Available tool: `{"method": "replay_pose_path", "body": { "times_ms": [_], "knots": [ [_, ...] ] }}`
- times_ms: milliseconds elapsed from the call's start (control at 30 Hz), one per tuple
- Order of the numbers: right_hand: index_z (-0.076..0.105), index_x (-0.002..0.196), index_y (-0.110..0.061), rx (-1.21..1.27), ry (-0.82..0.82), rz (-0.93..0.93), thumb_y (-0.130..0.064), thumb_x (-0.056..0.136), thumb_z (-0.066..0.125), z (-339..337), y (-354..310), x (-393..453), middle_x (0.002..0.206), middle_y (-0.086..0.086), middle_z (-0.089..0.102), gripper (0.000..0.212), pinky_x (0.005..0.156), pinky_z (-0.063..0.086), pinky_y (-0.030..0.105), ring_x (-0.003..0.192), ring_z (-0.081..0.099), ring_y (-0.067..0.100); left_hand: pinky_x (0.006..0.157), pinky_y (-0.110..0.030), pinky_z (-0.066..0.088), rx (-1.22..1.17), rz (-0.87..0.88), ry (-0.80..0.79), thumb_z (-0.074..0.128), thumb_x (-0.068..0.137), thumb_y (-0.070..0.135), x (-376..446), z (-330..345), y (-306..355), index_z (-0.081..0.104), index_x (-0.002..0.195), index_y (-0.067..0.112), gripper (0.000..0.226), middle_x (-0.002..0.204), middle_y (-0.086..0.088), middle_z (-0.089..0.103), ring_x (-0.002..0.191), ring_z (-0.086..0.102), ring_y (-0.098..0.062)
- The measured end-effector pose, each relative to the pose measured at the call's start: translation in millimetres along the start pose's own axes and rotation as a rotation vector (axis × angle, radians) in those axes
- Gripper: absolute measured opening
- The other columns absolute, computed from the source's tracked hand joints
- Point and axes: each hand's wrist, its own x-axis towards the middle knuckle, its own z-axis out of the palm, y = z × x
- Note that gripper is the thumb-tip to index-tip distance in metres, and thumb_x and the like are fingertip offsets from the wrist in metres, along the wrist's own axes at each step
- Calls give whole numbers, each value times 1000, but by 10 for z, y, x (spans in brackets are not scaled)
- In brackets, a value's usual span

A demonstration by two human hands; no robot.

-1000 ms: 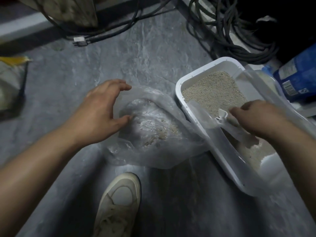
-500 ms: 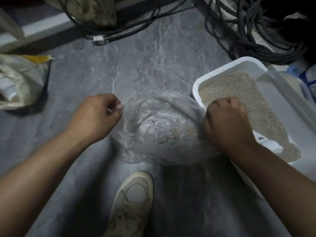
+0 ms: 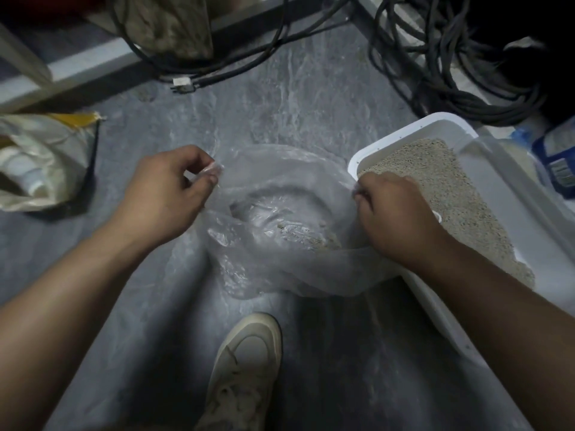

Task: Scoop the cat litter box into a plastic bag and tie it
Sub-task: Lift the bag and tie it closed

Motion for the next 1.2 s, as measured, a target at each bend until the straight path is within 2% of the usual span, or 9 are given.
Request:
{"method": "replay_pose_path", "body": {
  "times_ms": [67,167,333,467,633,833,967,1100,1200],
  "knots": [
    [61,92,-15,217,-51,57,-22,101,50,-257,-127,50,93,8,61,16,74,44,37,86,57,27,62,-29,50,24,0,37,63,98,37,95,-232,126,65,92,24,15,83,7,68,60,68,-17],
    [64,94,-14,352,-63,123,-23,101,52,-782,-375,117,95,10,63,17,77,48,34,83,61,26,64,-32,49,-23,-74,61,66,96,30,190,-745,393,67,91,20,10,83,2,67,63,65,-22],
    [71,102,-9,334,-85,126,-9,97,56,-2176,-1015,94,105,12,57,16,75,30,18,93,57,27,68,-26,41,12,-163,43,67,93,17,136,-2085,1168,71,91,17,4,84,1,68,71,59,-15],
    [73,98,-5,306,-99,169,1,90,56,-3534,-1628,16,106,18,61,20,77,33,24,98,60,35,74,-27,45,-29,-254,88,69,91,16,88,-3317,1894,71,92,21,5,86,3,69,82,64,-19],
    [70,101,1,241,-211,155,-1,92,56,-4961,-2381,-234,108,22,63,17,83,34,30,102,59,37,75,-28,48,-71,-253,47,68,91,16,-18,-4574,2897,68,87,23,8,88,4,70,76,62,-15],
    [67,93,-5,334,-250,115,-3,85,58,-5739,-2932,-497,99,18,63,12,80,39,32,96,60,36,77,-26,51,-82,-222,89,67,91,18,-207,-5688,3782,69,83,28,13,89,13,71,81,65,-10],
    [65,96,-11,436,-280,94,-13,85,64,-5950,-3163,-576,92,4,59,11,72,31,24,94,60,28,75,-26,50,-66,-236,196,66,93,23,-458,-6215,4244,71,89,29,8,91,12,69,82,63,-8],
    [57,122,-9,532,-343,99,-32,87,72,-6190,-3275,-669,108,7,61,44,77,35,24,95,56,20,76,-30,52,-66,-250,316,67,94,25,-775,-6507,4660,71,92,30,6,89,12,68,83,63,-10],
    [44,136,-7,549,-388,113,-48,83,74,-6427,-3257,-812,130,13,57,74,93,46,34,117,56,29,75,-35,59,-106,-293,357,66,94,27,-1035,-6594,4964,70,92,32,6,91,10,70,86,67,-14]
  ]
}}
